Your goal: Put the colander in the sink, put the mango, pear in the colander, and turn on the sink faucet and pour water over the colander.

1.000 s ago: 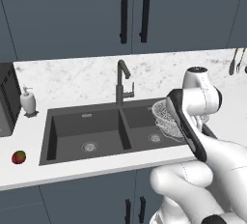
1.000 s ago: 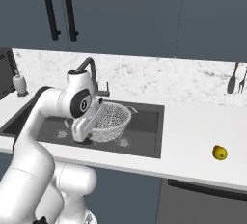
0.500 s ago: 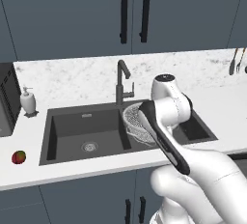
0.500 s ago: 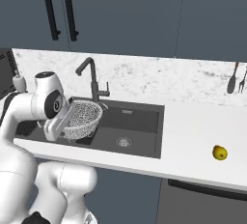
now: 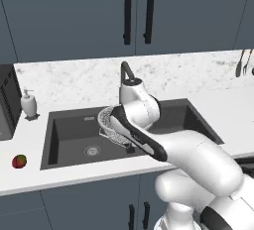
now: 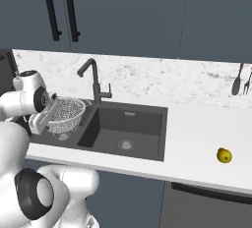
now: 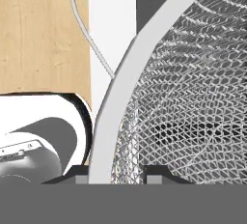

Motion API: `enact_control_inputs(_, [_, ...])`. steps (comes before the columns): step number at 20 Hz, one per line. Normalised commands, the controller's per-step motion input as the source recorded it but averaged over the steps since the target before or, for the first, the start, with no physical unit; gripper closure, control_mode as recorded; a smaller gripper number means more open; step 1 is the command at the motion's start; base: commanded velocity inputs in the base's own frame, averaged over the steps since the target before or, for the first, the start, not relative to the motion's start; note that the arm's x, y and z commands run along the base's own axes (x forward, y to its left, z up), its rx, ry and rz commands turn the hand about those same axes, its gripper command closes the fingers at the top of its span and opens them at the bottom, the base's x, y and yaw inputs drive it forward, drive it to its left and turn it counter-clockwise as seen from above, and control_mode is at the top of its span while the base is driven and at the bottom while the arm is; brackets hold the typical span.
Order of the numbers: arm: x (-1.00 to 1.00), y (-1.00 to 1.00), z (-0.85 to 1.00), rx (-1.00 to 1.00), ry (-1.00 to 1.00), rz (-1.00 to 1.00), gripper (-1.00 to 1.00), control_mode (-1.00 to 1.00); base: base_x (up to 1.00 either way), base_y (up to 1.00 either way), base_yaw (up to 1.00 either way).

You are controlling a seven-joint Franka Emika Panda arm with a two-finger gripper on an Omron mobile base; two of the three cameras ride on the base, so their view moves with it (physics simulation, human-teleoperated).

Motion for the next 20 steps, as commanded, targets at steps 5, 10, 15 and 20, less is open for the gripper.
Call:
enact_control_inputs(5, [0.92,0.74,-0.13,0.00,0.07,0.00,1.00,-1.00,0.00,0.00,0.00])
enact_control_inputs(10, [0.86,0.61,-0.41,-0.03,0.03,-0.05,1.00,-1.00,0.00,0.00,0.00])
enact_control_inputs(15, [0.62,0.29,-0.35,0.00,0.00,-0.03,1.00,-1.00,0.00,0.00,0.00])
enact_control_inputs(20, [0.32,0.03,-0.41,0.00,0.00,-0.02,1.00,-1.00,0.00,0.00,0.00])
